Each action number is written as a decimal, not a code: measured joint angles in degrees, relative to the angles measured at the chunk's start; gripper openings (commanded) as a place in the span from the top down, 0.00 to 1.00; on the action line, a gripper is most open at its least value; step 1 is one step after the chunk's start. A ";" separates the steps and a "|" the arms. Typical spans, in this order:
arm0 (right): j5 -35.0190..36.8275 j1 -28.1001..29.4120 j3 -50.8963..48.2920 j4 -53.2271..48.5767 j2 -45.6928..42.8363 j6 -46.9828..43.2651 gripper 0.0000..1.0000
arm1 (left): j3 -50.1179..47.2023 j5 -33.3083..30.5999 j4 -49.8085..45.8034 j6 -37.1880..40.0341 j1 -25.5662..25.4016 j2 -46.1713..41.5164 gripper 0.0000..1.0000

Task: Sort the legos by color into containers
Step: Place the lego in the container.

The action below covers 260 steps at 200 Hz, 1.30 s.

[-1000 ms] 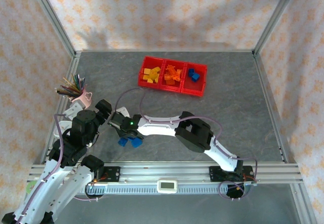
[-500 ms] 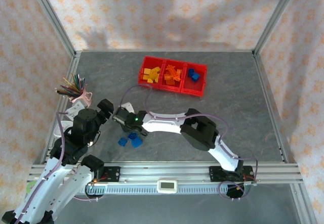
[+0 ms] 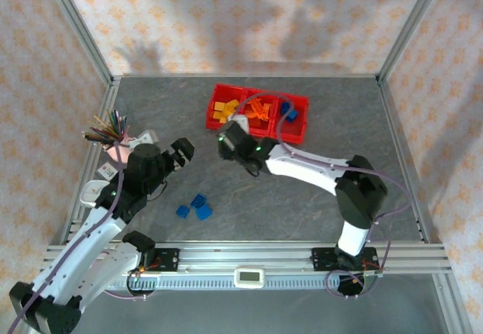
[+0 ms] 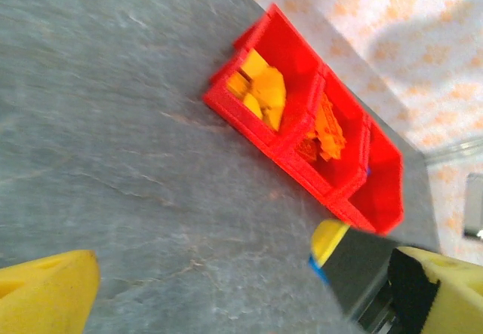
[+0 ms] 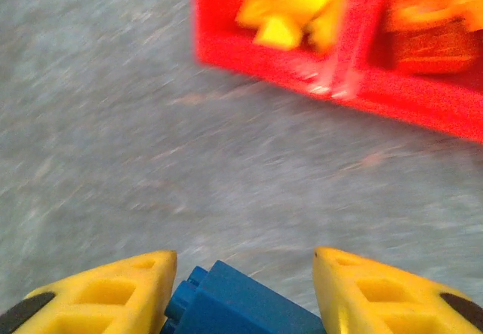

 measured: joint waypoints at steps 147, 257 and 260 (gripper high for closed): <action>0.44 -30.86 6.45 1.01 9.99 -9.09 0.53 | 8.00 7.85 18.64 4.20 -11.32 26.49 0.01; -3.34 -30.80 6.97 1.40 8.81 -11.43 0.27 | 8.20 5.20 18.82 5.31 -11.32 25.49 0.01; -3.41 -30.64 6.54 1.38 8.15 -11.41 0.26 | 8.20 4.94 18.78 5.31 -11.32 25.20 0.01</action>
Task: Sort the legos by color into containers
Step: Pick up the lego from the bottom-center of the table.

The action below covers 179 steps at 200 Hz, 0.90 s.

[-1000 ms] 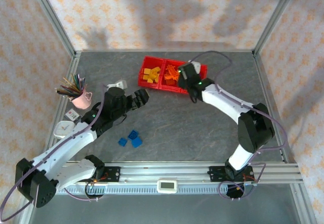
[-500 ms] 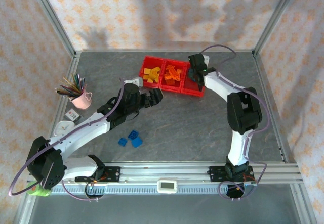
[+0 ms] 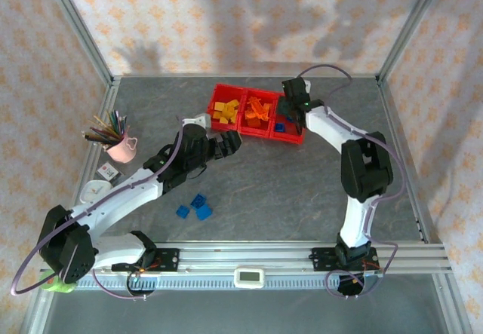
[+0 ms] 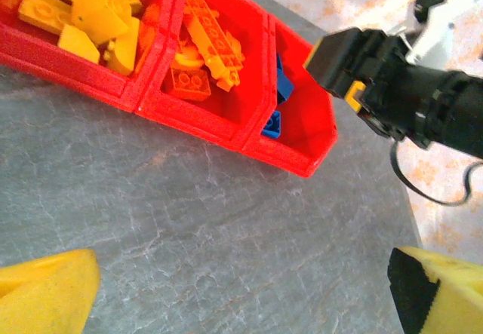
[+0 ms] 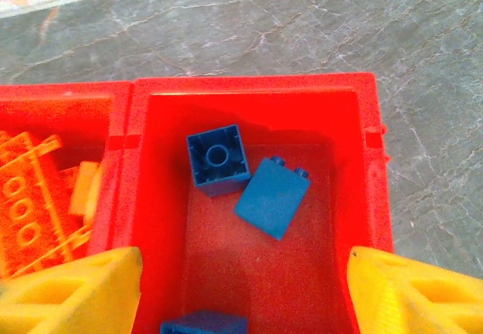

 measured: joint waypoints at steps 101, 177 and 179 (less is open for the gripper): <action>-4.94 21.66 -13.35 1.11 -13.03 2.51 0.20 | -4.44 -8.72 -7.98 -0.81 2.84 -15.13 0.01; -7.63 38.93 -12.66 3.69 -5.57 4.68 0.15 | -7.74 -14.08 -20.33 -4.68 5.66 -26.91 0.01; -7.63 39.30 -12.59 3.69 -5.16 4.66 0.15 | -7.78 -14.16 -20.68 -4.74 5.70 -27.08 0.01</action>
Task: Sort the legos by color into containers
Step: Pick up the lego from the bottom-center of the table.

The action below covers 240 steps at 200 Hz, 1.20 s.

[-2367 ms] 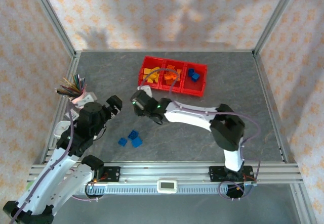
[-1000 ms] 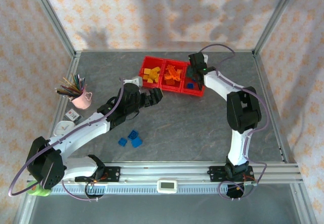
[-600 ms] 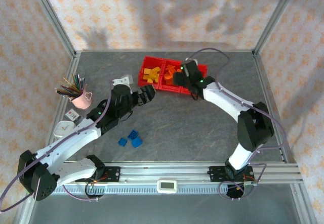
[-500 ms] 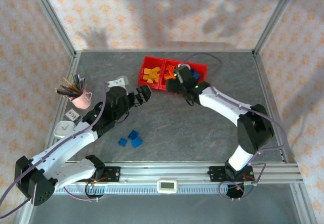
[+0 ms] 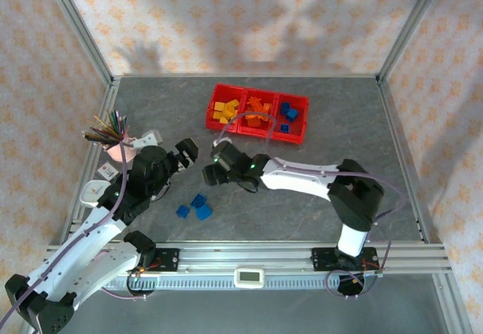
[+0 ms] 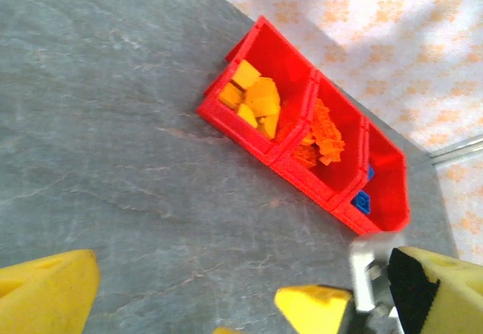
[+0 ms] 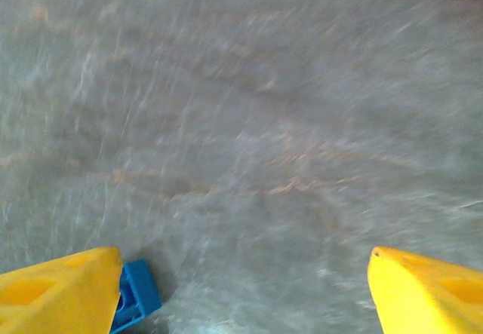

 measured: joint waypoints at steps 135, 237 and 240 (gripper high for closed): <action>-3.04 8.52 5.88 0.02 11.65 -6.29 0.13 | -0.92 -2.99 -6.51 -3.10 0.48 -3.30 0.01; -2.14 7.61 10.67 -2.99 15.63 -7.17 0.39 | -0.92 -3.02 -6.82 -3.08 0.85 -3.30 0.01; -2.14 7.50 10.71 -3.08 15.67 -6.91 0.40 | -0.92 -3.02 -6.80 -3.08 0.85 -3.30 0.01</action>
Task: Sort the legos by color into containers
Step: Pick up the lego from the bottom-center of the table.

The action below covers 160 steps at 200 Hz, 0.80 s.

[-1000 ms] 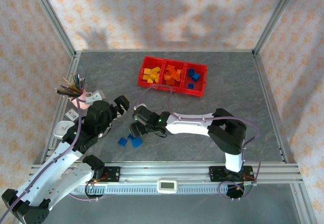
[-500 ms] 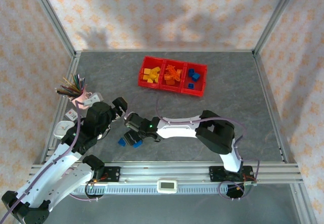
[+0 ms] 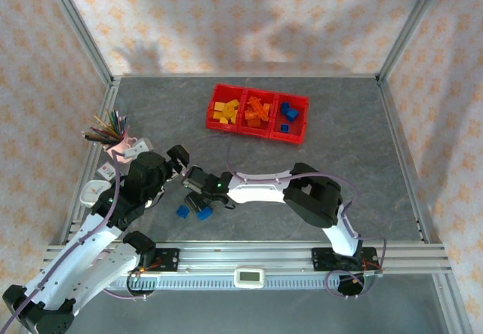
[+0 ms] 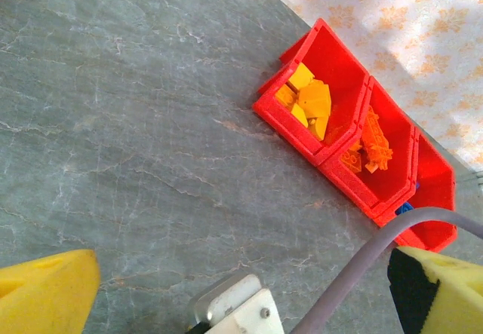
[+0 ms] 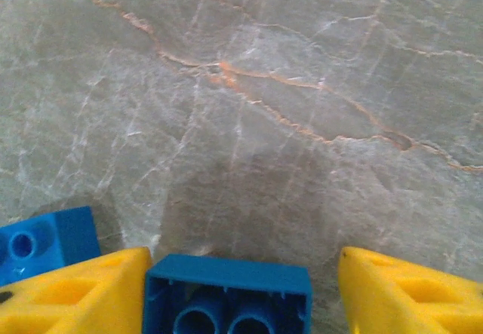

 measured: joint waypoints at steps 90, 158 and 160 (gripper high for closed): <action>0.20 -0.85 1.51 -2.03 1.44 0.68 0.49 | 0.00 0.00 0.00 0.00 0.35 0.00 0.01; 0.20 -2.71 0.87 -2.62 -0.72 3.45 0.59 | 0.00 0.28 0.02 0.02 0.37 0.09 0.01; 0.20 -2.84 0.79 -2.62 -0.92 3.56 0.59 | 0.00 0.33 0.02 0.02 0.37 0.17 0.01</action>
